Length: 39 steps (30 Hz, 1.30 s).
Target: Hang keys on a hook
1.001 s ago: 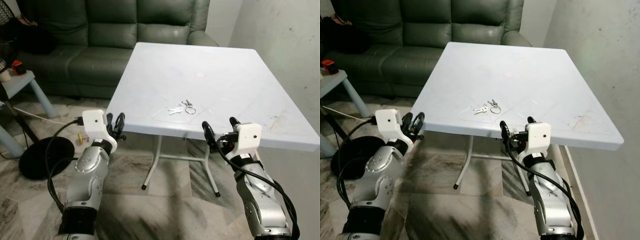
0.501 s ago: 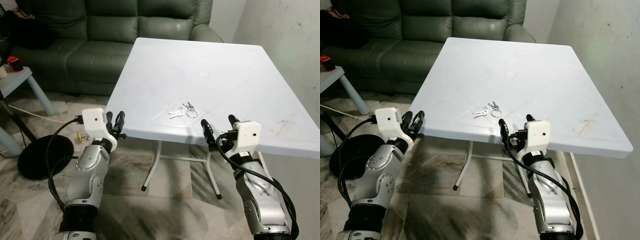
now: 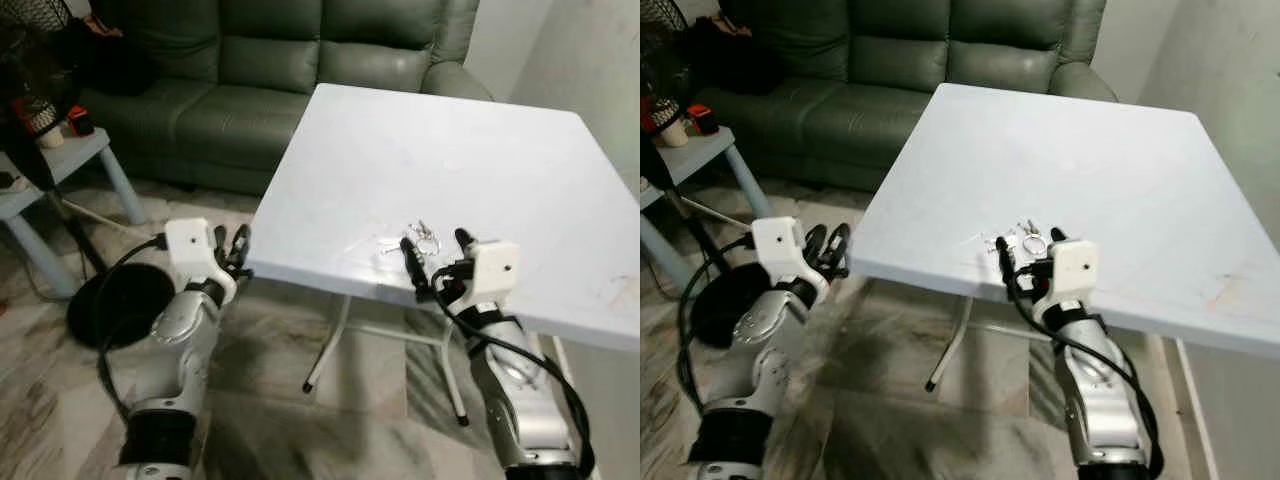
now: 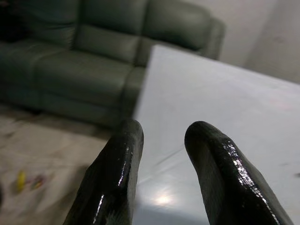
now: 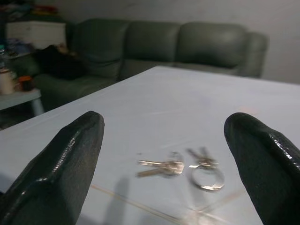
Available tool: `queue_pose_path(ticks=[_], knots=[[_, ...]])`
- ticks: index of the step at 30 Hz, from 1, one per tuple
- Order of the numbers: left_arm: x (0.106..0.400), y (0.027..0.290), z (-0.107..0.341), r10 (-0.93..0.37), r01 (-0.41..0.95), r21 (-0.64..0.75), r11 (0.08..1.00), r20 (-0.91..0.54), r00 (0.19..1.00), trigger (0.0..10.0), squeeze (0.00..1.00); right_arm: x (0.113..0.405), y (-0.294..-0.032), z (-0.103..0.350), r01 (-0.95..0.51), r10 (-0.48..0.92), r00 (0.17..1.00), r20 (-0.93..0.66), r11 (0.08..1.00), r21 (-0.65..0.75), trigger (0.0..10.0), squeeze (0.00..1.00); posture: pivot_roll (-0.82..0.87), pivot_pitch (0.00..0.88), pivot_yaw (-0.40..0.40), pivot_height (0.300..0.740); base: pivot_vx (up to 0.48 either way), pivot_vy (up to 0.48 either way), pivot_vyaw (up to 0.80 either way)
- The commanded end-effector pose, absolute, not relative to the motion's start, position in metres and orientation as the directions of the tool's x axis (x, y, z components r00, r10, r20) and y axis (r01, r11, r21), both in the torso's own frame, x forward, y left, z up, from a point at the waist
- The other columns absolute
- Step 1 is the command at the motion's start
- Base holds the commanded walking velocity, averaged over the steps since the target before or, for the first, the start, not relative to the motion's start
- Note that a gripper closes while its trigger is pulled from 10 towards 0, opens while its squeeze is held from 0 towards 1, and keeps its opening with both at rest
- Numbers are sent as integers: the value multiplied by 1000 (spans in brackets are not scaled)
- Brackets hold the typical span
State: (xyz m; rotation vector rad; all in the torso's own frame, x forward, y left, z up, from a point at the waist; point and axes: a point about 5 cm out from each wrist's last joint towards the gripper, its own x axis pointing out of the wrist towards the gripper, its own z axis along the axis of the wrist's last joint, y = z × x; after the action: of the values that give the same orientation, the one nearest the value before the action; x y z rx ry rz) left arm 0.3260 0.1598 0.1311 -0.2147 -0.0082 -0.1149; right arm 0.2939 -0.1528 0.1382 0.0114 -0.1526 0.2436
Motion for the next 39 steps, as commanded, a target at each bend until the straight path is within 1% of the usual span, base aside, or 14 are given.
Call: queue_pose_path(ticks=[1,29,37,39], knots=[[327,144,133,-161,164,-213,963,32,986,10000,0,292,-164,138,-211,210,966,152,977,-11,10000,0,89,0,-50,740,244,345,0],[325,142,129,-157,159,-212,964,26,987,10000,0,289,-165,137,-228,230,965,130,973,-30,10000,0,81,0,-68,740,286,348,0],[324,141,128,-152,154,-170,973,24,988,10000,0,290,-166,136,-215,217,969,116,976,-25,10000,0,80,0,-71,740,352,0,0],[324,141,128,-147,149,-183,972,23,989,10000,0,290,-167,135,-199,199,975,101,980,-12,10000,0,78,0,-72,740,167,0,0]])
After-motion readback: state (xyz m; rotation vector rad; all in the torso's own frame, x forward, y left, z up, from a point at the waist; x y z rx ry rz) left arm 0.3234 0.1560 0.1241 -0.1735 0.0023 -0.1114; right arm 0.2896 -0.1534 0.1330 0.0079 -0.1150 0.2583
